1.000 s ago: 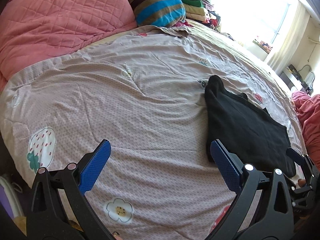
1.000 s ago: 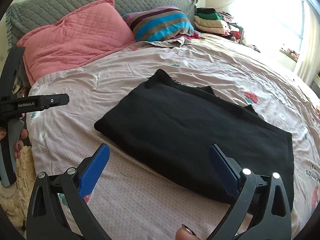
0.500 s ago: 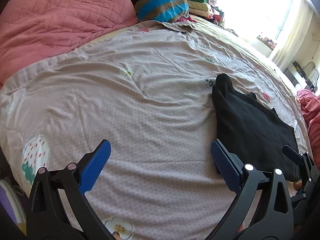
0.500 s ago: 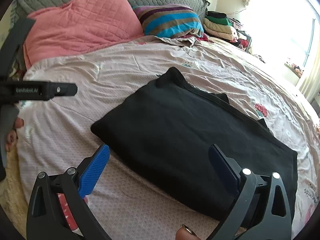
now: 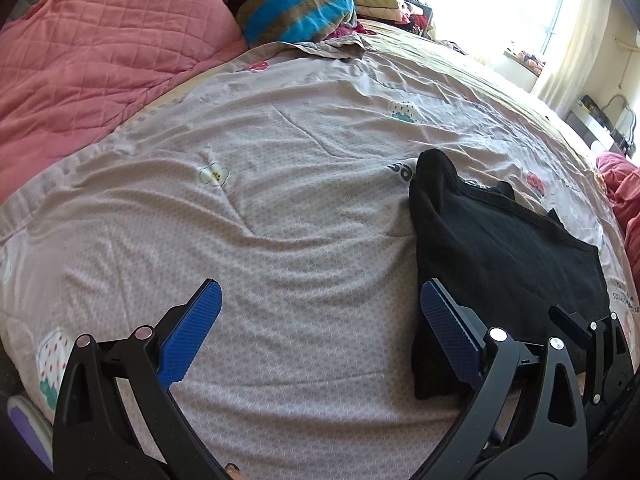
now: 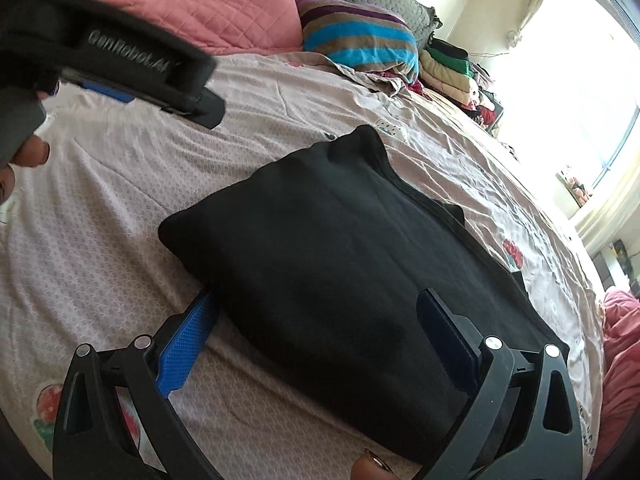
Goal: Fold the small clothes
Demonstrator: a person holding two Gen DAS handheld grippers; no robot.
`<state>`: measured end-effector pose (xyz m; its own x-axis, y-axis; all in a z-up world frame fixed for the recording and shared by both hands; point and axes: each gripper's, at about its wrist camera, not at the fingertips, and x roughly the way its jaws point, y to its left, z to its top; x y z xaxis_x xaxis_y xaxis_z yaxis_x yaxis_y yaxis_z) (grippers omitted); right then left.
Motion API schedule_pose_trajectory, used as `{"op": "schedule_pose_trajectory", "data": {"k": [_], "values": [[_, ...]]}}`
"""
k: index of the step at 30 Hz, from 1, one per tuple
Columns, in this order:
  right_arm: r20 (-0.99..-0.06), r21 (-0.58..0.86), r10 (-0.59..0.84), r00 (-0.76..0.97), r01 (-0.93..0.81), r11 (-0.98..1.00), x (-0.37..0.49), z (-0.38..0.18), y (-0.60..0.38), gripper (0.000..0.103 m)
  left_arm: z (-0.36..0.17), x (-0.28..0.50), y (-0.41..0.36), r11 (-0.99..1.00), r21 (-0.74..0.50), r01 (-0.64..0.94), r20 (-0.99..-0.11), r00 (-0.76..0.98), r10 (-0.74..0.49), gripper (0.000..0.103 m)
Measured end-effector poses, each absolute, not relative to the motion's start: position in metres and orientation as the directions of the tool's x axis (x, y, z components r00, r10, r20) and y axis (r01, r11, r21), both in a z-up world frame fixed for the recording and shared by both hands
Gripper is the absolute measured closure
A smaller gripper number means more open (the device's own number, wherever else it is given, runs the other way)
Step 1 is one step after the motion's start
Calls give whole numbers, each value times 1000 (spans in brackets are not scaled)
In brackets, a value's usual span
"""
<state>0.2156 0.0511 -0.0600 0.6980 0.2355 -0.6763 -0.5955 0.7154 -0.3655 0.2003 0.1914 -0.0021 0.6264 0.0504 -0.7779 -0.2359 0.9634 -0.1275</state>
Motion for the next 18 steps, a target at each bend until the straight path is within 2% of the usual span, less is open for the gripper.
{"op": "schedule_pose_trajectory", "data": {"k": [18], "values": [[-664, -401, 222, 714, -590, 701, 245, -69, 75, 4, -14, 239, 192, 969, -91, -231, -810, 582, 63, 10]]}}
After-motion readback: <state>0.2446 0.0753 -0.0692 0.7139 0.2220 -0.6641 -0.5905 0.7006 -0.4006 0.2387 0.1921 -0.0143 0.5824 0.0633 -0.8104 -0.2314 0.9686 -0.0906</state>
